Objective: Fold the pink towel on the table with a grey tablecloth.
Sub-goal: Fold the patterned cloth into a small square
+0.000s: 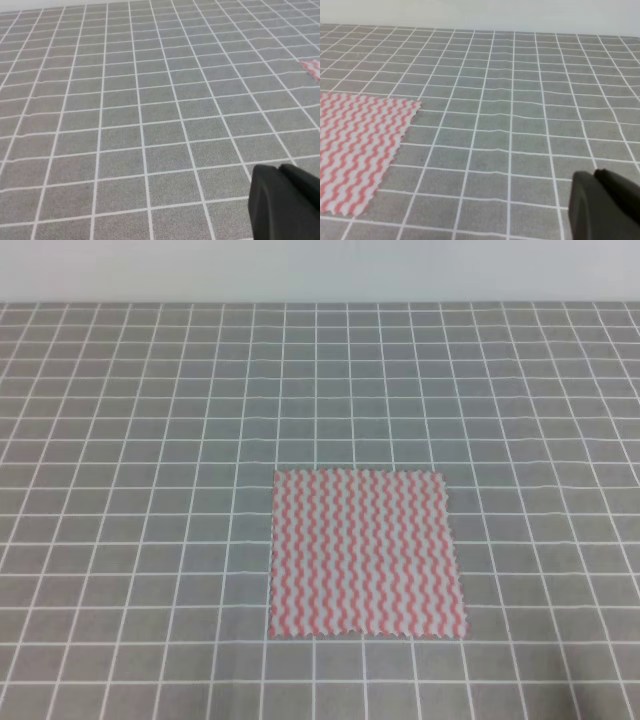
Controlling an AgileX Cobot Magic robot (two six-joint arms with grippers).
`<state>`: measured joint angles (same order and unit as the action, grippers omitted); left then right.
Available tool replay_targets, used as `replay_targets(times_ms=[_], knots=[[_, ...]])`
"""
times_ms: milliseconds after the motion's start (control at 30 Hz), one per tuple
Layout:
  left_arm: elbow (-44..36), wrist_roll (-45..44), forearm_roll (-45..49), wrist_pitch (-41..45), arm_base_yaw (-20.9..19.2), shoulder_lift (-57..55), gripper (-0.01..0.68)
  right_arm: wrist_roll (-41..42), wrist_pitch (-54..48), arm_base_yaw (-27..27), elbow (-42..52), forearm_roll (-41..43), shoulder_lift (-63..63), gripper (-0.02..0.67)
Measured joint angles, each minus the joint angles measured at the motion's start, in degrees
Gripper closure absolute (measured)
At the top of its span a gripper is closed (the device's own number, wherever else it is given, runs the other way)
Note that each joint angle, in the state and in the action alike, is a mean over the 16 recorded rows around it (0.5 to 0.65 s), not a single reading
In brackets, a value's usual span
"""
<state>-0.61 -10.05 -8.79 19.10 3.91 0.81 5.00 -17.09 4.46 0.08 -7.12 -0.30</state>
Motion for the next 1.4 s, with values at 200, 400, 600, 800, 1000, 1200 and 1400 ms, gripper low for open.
replay_targets(times_ms=[200, 400, 600, 800, 1000, 1200, 1400], knots=[[-0.3, 0.0, 0.0, -0.2, 0.0, 0.3, 0.677, 0.0, 0.0, 0.0, 0.0, 0.0, 0.0, 0.666], [-0.7, 0.0, 0.0, -0.4, 0.0, 0.8, 0.677, 0.0, 0.0, 0.0, 0.1, 0.0, 0.0, 0.666], [-0.7, 0.0, 0.0, -1.0, 0.0, 0.9, 0.677, 0.0, 0.0, 0.0, 0.1, 0.0, 0.0, 0.666], [-0.7, 0.1, -0.8, -2.5, 0.0, 0.9, 0.677, 0.0, 0.4, 0.0, 0.4, -0.1, -0.1, 0.666], [-0.7, 1.6, -5.7, -5.3, 0.0, 1.0, 0.676, 0.0, 3.4, 0.0, 0.5, -2.7, -0.1, 0.666], [-0.6, 4.0, -14.4, -9.0, 0.0, 0.8, 0.676, 0.0, 8.2, 0.0, 0.5, -10.9, 0.0, 0.666], [-0.5, 5.9, -22.8, -12.7, 0.0, 0.6, 0.676, 0.0, 11.7, 0.0, 0.3, -24.4, 0.0, 0.666]])
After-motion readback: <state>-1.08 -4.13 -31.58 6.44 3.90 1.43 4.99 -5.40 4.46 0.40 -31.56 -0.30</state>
